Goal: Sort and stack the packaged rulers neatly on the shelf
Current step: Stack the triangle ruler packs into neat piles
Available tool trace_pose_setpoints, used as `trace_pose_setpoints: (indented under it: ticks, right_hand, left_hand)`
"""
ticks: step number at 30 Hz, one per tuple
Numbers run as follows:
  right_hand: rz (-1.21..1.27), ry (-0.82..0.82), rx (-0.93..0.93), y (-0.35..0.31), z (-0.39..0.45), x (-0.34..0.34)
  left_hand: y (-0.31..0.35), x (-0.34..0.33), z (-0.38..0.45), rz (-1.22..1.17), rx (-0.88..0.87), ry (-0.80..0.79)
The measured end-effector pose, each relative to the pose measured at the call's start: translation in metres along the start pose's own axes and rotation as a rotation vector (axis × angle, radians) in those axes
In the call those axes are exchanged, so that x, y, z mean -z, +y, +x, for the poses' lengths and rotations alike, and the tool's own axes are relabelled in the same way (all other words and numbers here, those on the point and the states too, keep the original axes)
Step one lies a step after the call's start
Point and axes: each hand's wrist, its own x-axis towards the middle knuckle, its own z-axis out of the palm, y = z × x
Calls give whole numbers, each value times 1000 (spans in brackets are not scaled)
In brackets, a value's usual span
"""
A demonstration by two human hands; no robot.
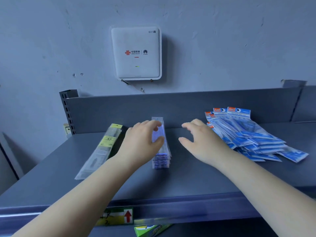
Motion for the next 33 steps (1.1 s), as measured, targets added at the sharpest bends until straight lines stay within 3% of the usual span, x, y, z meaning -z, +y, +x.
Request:
trace_pose_setpoints:
  ticks: [6,12,20,28,33]
  right_hand:
    - [-211,32,90,37,-19,26]
    - [-314,-22,106,97,-27,64]
    - [-218,-83,107,167,-28,95]
    - [121,-111,-122,203,-2,113]
    - [216,-395,-342,211,18,118]
  left_hand:
    - [55,-26,8,250,-151,41]
    - [112,-66,25,258,-106,-54]
    - [162,-107,47,161,91,-171]
    - [180,-117,81,-25,422,-341]
    - [179,-126,101,-296,528,-340]
